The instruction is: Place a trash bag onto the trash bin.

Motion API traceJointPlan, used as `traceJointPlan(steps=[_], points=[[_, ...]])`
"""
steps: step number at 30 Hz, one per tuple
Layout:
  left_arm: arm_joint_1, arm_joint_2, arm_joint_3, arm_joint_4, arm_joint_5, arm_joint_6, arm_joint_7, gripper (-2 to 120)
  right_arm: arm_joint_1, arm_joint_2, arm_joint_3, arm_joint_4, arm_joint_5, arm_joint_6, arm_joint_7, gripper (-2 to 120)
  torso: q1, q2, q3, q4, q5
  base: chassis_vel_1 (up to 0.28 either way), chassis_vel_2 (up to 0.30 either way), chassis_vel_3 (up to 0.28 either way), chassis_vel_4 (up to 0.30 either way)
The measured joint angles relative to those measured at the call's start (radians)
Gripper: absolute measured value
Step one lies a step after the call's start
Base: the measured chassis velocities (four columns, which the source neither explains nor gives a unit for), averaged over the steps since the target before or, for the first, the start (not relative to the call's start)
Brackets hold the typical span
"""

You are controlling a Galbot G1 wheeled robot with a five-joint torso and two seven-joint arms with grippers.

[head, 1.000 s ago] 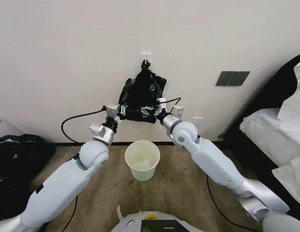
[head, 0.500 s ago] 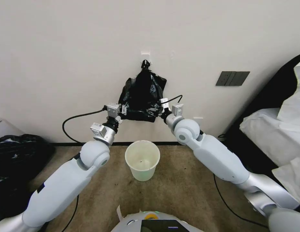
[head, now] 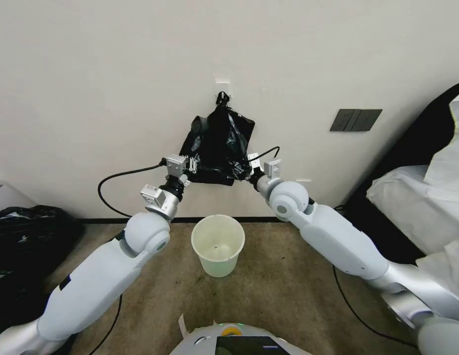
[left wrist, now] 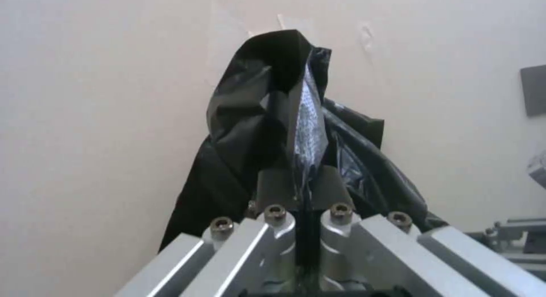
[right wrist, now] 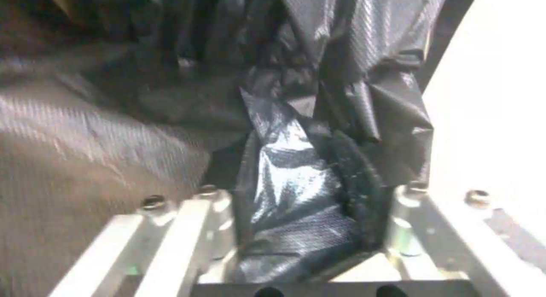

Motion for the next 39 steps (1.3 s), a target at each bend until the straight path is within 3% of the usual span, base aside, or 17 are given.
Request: traceJointPlan(steps=[8,15,21,26,39], points=[[-0.003,0.001,0.001,0.001,-0.003,0.001,-0.002,0,0.014,-0.011,-0.018,0.000,0.000,-0.008,-0.002,7,0.000,0.000,0.000,0.0000,0.0000,0.000,0.000,0.000,0.000],[0.030,-0.004,-0.022,0.005,-0.001,0.001,-0.002,0,-0.054,-0.002,0.073,0.038,0.012,0.102,-0.031,6,0.000,0.000,0.000,0.0002,-0.0001,0.000,0.000,0.000,0.000],[0.097,-0.013,-0.064,-0.013,0.007,-0.001,-0.001,0,-0.262,0.005,0.260,0.159,0.077,0.278,-0.127,0,0.000,0.000,0.000,-0.0003,0.0002,0.000,0.000,0.000,0.000],[0.151,-0.021,-0.094,-0.044,0.010,-0.002,0.000,0,-0.367,0.029,0.345,0.233,0.135,0.350,-0.155,0,0.000,0.000,0.000,0.0001,-0.0001,0.000,0.000,0.000,0.000],[0.320,-0.028,-0.176,-0.153,0.025,-0.005,0.000,0,-0.618,0.065,0.472,0.388,0.193,0.384,-0.202,0,0.000,0.000,0.000,-0.0001,0.0000,0.000,0.000,0.000,0.000]])
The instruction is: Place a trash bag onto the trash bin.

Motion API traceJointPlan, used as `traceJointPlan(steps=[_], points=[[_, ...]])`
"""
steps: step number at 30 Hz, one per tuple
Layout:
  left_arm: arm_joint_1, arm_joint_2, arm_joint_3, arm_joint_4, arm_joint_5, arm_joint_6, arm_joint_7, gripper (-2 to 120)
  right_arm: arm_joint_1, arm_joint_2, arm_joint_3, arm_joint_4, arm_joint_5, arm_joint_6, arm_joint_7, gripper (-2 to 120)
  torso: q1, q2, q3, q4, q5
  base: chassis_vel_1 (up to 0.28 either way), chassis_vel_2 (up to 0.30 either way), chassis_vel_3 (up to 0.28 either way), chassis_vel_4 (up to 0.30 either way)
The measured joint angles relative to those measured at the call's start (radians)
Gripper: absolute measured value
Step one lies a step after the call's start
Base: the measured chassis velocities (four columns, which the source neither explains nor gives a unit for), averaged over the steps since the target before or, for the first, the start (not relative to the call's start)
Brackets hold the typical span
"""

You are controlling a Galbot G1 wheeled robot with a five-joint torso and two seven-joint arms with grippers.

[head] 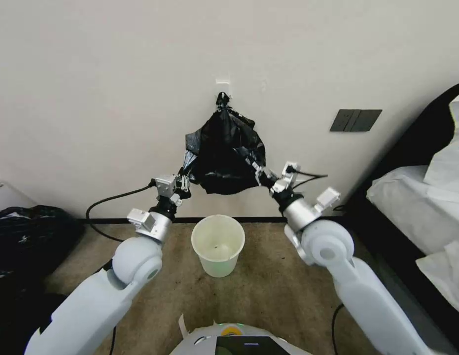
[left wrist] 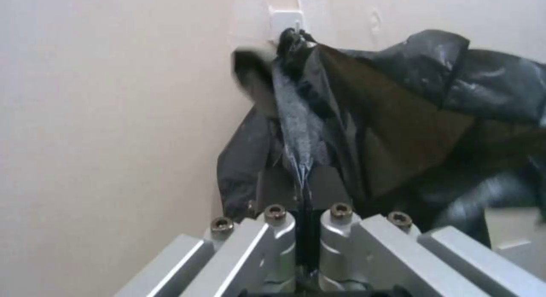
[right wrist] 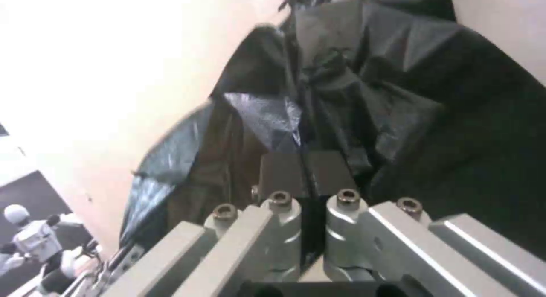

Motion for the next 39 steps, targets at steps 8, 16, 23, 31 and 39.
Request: traceJointPlan(steps=[8,16,23,31,39], points=[[0.119,-0.019,-0.064,-0.062,0.041,-0.014,0.014,0,-0.120,0.025,0.011,0.061,-0.028,-0.003,-0.007,0,0.000,0.000,0.000,0.0002,0.0000,0.000,0.000,0.000,0.000],[0.150,-0.030,-0.089,-0.078,0.063,-0.024,0.021,0,-0.153,0.059,-0.016,0.069,-0.055,-0.005,-0.007,0,0.000,0.000,0.000,0.0003,-0.0001,0.000,0.000,0.000,0.000],[0.120,-0.038,-0.072,-0.052,0.062,-0.025,0.020,0,-0.148,0.095,-0.035,0.041,-0.055,-0.007,0.005,0,0.000,0.000,0.000,0.0002,-0.0002,0.000,0.000,0.000,0.000],[0.127,-0.086,-0.013,-0.023,0.084,-0.026,0.018,0,-0.189,0.109,-0.033,0.031,-0.052,-0.008,0.027,0,0.000,0.000,0.000,0.0001,-0.0001,0.000,0.000,0.000,0.000],[0.187,-0.159,0.035,0.031,0.160,-0.055,0.021,0,-0.253,0.132,-0.027,0.004,-0.055,-0.004,0.024,0,0.000,0.000,0.000,0.0003,-0.0001,0.000,0.000,0.000,0.000]])
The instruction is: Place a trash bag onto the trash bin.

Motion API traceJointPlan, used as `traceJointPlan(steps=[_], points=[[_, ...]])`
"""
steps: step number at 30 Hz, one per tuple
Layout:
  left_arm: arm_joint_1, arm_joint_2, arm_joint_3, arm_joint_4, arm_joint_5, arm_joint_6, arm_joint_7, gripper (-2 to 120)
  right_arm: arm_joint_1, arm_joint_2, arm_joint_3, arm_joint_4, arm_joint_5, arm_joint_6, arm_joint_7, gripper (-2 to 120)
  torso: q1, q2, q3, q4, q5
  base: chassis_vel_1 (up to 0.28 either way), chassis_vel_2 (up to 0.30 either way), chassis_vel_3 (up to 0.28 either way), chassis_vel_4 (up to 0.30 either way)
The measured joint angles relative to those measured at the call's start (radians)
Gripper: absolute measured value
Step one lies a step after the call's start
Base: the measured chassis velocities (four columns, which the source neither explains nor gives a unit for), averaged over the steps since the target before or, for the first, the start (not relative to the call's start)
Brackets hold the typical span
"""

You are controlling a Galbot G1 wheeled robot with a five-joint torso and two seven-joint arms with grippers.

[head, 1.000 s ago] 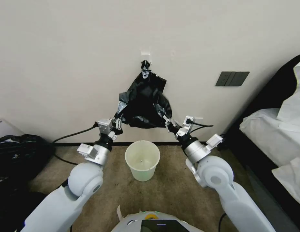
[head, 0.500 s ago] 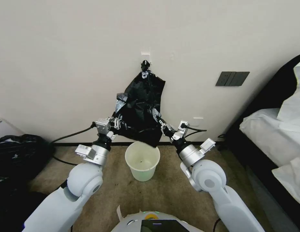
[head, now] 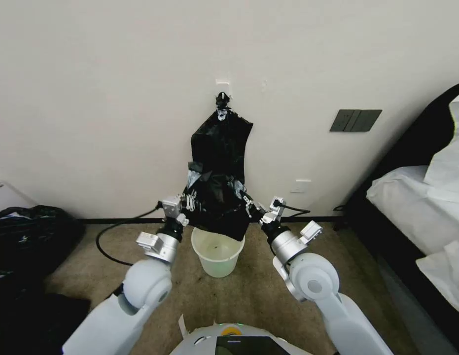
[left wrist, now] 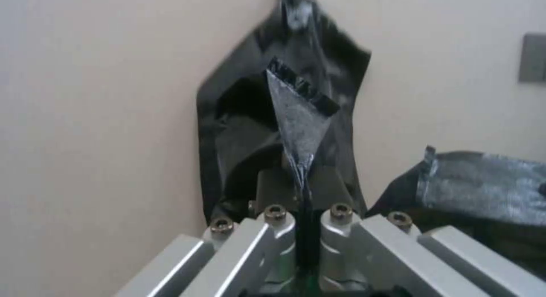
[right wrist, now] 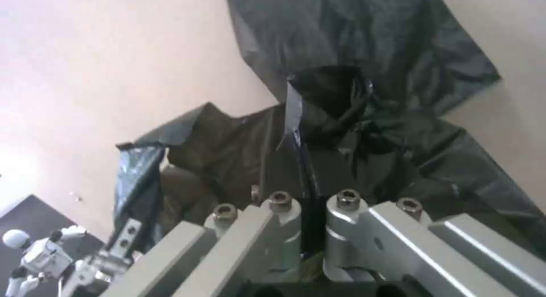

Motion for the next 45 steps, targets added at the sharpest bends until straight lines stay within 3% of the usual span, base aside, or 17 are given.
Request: traceJointPlan(steps=[16,25,34,45], points=[[0.080,-0.120,0.071,0.222,0.091,-0.087,-0.014,0,-0.116,0.090,-0.016,-0.138,-0.117,0.048,-0.038,0,0.000,0.000,0.000,-0.0001,0.0000,0.000,0.000,0.000,0.000],[0.166,-0.135,0.075,0.246,0.147,-0.113,-0.020,0,-0.163,0.142,-0.037,-0.175,-0.167,0.062,0.010,0,0.000,0.000,0.000,-0.0001,-0.0001,0.000,0.000,0.000,0.000],[0.245,-0.127,-0.013,0.252,0.163,-0.144,-0.020,0,-0.203,0.199,-0.083,-0.204,-0.202,0.060,0.064,0,0.000,0.000,0.000,-0.0001,0.0000,0.000,0.000,0.000,0.000],[0.316,-0.150,0.021,0.278,0.211,-0.157,-0.026,0,-0.226,0.208,-0.061,-0.225,-0.216,0.073,0.181,0,0.000,0.000,0.000,-0.0001,0.0000,0.000,0.000,0.000,0.000]])
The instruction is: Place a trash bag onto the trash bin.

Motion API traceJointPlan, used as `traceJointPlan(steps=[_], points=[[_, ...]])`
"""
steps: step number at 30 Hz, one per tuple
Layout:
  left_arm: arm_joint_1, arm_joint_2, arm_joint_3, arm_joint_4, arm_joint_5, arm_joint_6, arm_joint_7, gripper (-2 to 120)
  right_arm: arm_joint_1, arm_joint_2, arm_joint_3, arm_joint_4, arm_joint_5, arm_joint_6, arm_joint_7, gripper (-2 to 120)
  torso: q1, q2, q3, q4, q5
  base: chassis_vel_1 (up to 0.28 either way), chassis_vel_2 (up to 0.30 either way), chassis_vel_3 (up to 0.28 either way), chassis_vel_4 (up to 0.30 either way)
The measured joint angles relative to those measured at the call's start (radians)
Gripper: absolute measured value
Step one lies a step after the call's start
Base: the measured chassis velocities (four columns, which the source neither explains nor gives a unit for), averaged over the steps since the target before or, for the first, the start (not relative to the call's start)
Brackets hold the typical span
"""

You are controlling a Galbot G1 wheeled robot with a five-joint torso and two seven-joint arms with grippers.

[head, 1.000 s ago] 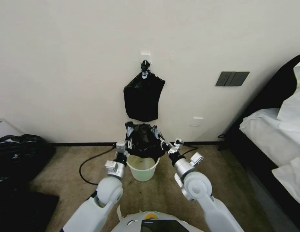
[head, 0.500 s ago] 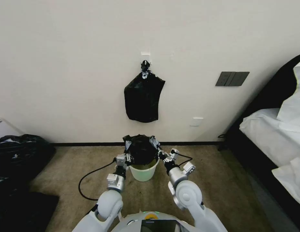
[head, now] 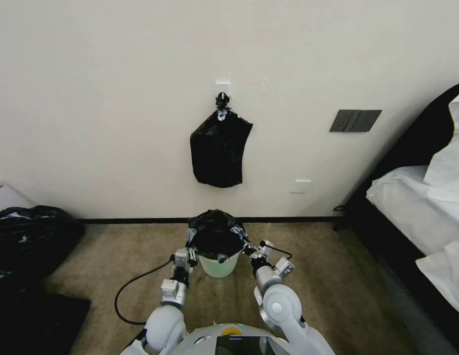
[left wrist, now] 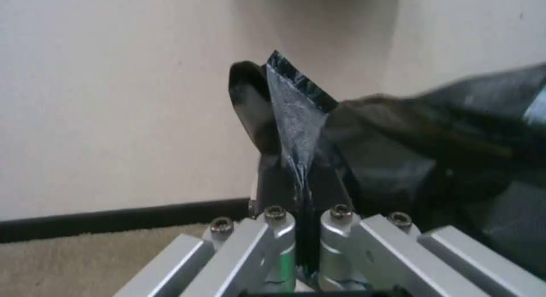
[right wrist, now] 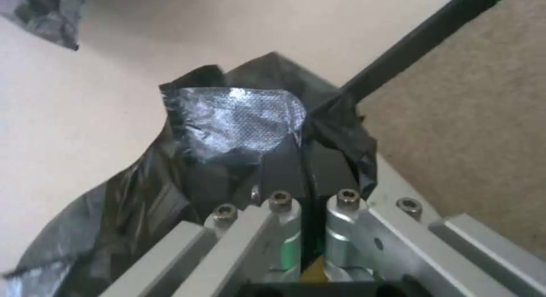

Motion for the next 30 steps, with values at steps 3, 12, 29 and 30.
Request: traceJointPlan(steps=[3,12,29,30], points=[[0.015,0.002,0.006,0.001,0.008,0.000,-0.005,0,-0.012,-0.002,-0.001,0.007,-0.004,-0.005,0.023,0,0.000,0.000,0.000,-0.0002,0.0000,0.000,0.000,0.000,0.000],[0.061,0.012,-0.025,0.010,0.007,0.004,-0.022,0,0.006,0.003,-0.005,-0.046,-0.001,-0.051,0.087,0,0.000,0.000,0.000,-0.0001,0.0000,0.000,0.000,0.000,0.000],[0.126,0.030,-0.049,0.012,-0.016,0.005,-0.024,0,0.008,-0.006,-0.012,-0.048,0.041,-0.172,0.156,0,0.000,0.000,0.000,-0.0002,0.0000,0.000,0.000,0.000,0.000],[0.126,0.030,-0.049,0.012,-0.016,0.005,-0.024,0,0.008,-0.006,-0.012,-0.048,0.041,-0.172,0.156,0,0.000,0.000,0.000,-0.0002,0.0000,0.000,0.000,0.000,0.000]])
